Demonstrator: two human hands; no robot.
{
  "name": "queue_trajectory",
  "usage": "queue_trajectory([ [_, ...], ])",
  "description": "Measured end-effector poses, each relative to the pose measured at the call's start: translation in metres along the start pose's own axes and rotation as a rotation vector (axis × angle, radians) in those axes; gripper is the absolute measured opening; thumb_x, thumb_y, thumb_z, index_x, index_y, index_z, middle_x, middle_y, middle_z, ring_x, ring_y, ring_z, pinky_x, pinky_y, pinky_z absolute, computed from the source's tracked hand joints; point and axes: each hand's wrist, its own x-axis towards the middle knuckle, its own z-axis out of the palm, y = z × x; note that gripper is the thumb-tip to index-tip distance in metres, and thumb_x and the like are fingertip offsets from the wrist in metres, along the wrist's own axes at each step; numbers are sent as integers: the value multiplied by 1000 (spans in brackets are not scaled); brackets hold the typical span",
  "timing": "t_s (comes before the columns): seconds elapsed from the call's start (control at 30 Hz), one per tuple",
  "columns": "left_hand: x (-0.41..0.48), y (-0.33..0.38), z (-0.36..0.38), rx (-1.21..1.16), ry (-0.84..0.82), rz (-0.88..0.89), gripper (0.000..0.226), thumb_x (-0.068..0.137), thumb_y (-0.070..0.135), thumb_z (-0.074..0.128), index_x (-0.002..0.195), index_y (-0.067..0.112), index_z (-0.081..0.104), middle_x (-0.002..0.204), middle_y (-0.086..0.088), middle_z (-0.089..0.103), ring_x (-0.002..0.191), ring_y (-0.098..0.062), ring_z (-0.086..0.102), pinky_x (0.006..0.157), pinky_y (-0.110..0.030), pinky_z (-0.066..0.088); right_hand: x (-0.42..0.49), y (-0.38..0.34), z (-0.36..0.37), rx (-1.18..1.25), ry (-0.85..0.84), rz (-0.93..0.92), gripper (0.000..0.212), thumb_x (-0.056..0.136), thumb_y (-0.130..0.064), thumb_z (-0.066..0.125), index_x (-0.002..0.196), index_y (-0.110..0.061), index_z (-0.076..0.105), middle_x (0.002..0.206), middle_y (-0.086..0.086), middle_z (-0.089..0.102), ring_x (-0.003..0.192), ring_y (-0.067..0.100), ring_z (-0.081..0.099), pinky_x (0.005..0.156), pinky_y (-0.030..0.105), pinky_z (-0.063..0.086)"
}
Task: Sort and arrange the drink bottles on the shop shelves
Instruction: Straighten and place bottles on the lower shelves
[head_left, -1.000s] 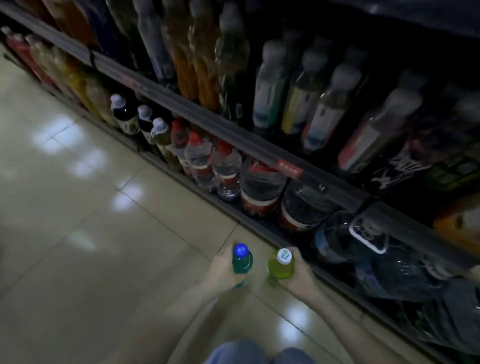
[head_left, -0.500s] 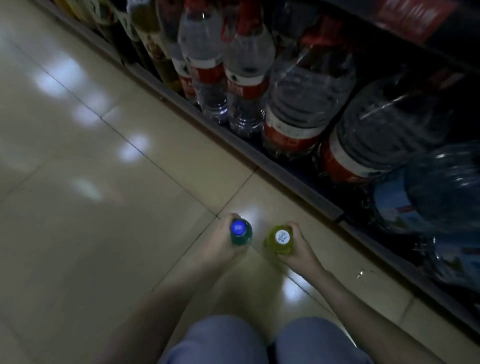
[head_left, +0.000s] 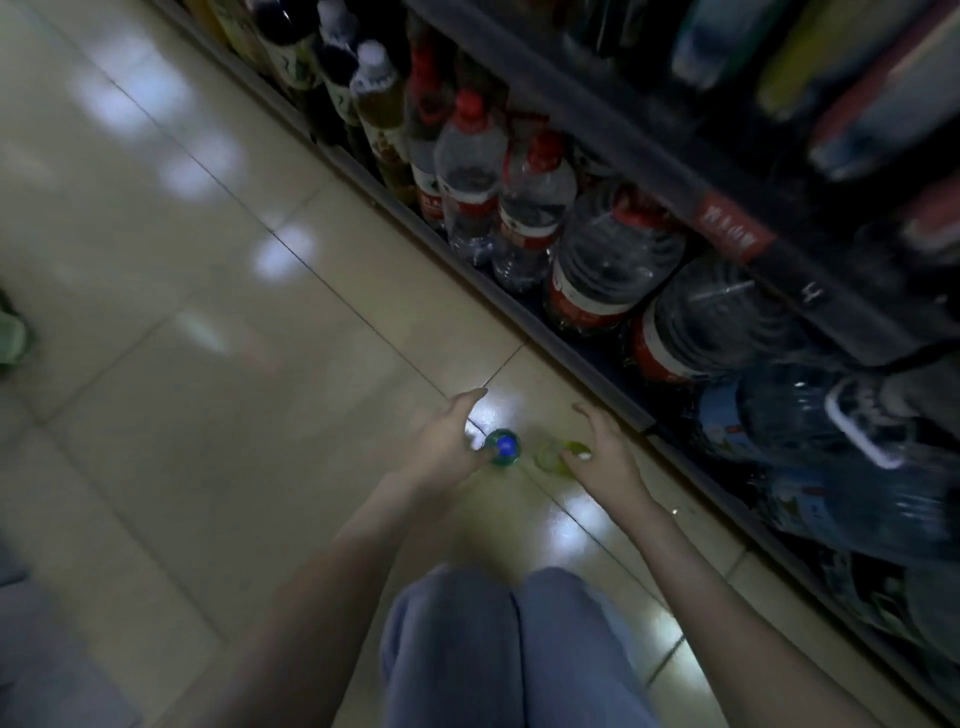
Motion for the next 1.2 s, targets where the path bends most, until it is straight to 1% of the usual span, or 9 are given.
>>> queue_trajectory([
  [0.17,-67,79,-75,-42,123,19,70,84,24,71,145,22,38,148,3,40,133,-18,40,101,-21,32,-59,-113,-49,-37,55,-53,54,86,-12,66,137,-12,46,138,6,48,127,19,45,98,20,31],
  [0.27,-111,131,-133,-19,152,52,66,86,22,69,145,17,38,148,-4,41,136,-20,36,102,-17,25,-98,-192,-85,-35,68,-84,53,86,-17,67,136,-13,48,137,6,48,127,20,46,100,21,33],
  [0.4,-168,207,-224,34,182,110,67,86,25,68,145,19,38,142,-12,45,132,-27,41,103,-23,31,-145,-313,-148,-92,87,-218,49,89,-19,66,134,-11,50,134,7,50,125,21,48,98,18,32],
  [0.5,-197,266,-295,107,283,223,61,87,32,65,143,24,41,142,-7,46,129,-25,45,102,-27,37,-171,-405,-198,-149,139,-331,43,92,-24,62,132,-16,50,131,3,51,120,17,50,89,15,33],
  [0.6,-212,328,-358,177,368,341,58,91,42,57,144,28,37,146,0,41,127,-20,47,96,-29,43,-188,-477,-244,-185,219,-444,45,95,-29,57,136,-19,45,136,-2,46,123,15,48,91,18,35],
  [0.73,-223,401,-423,269,455,472,58,95,46,50,147,29,31,152,6,31,131,-15,42,92,-28,45,-198,-542,-298,-243,336,-575,51,97,-33,52,144,-21,36,145,-5,38,132,12,39,100,22,35],
  [0.9,-233,468,-481,298,621,610,55,96,45,49,147,31,31,151,10,30,123,-11,48,86,-25,47,-205,-613,-351,-250,540,-762,59,97,-32,52,149,-19,27,151,-5,32,140,9,29,110,22,28],
  [1.1,-211,511,-557,293,821,832,55,97,42,49,147,30,31,151,9,31,136,-10,32,91,-21,41,-190,-695,-374,-198,799,-904,58,96,-27,56,148,-21,30,145,-7,37,136,5,30,107,15,21],
  [1.2,-184,523,-605,296,894,945,58,97,40,50,149,30,28,152,2,32,139,-17,32,100,-29,44,-170,-735,-373,-200,924,-940,58,95,-23,57,147,-19,32,144,-4,37,135,7,29,109,20,25],
])
